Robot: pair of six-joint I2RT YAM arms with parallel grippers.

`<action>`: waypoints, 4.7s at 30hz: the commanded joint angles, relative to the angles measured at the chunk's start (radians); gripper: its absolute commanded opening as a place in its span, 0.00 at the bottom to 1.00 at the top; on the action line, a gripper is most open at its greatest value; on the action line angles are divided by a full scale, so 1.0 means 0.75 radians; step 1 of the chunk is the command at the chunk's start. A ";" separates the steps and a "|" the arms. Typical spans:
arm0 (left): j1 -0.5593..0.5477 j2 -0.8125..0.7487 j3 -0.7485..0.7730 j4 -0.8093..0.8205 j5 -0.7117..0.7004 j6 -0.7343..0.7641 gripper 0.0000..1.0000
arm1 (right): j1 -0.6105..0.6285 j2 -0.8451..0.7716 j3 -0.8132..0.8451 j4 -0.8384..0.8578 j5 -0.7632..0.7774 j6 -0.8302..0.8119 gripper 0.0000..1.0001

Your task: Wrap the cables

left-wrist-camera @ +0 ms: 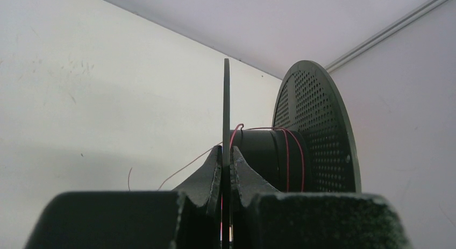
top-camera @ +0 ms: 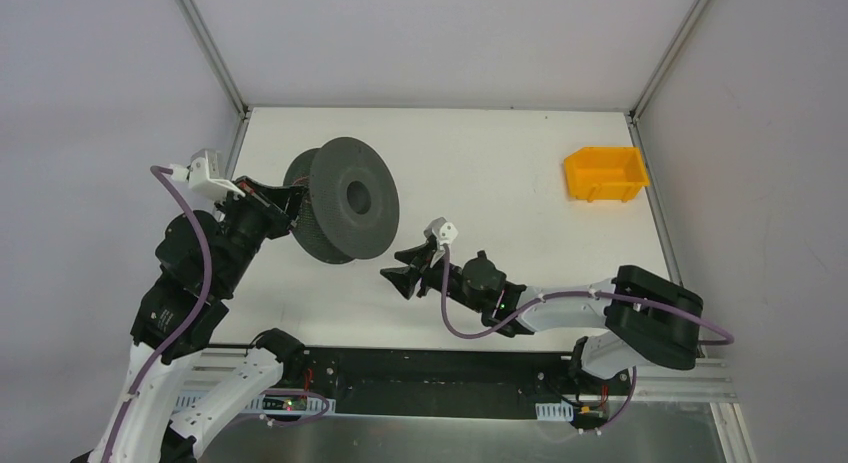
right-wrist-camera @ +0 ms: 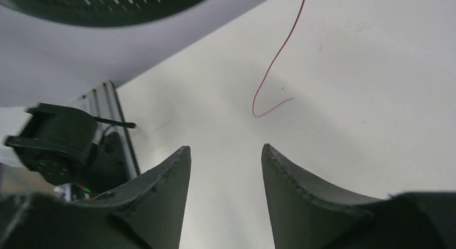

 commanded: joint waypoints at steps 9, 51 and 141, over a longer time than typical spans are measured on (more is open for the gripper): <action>0.003 0.011 0.123 0.190 0.002 -0.142 0.00 | 0.000 0.290 0.126 0.381 0.183 -0.266 0.70; 0.001 0.277 0.056 -0.133 -0.125 0.482 0.00 | 0.261 -0.090 0.843 -1.415 0.219 -0.141 0.00; -0.001 0.267 -0.281 0.101 1.292 1.136 0.00 | -0.100 -0.471 0.354 -1.292 -0.439 -0.735 0.21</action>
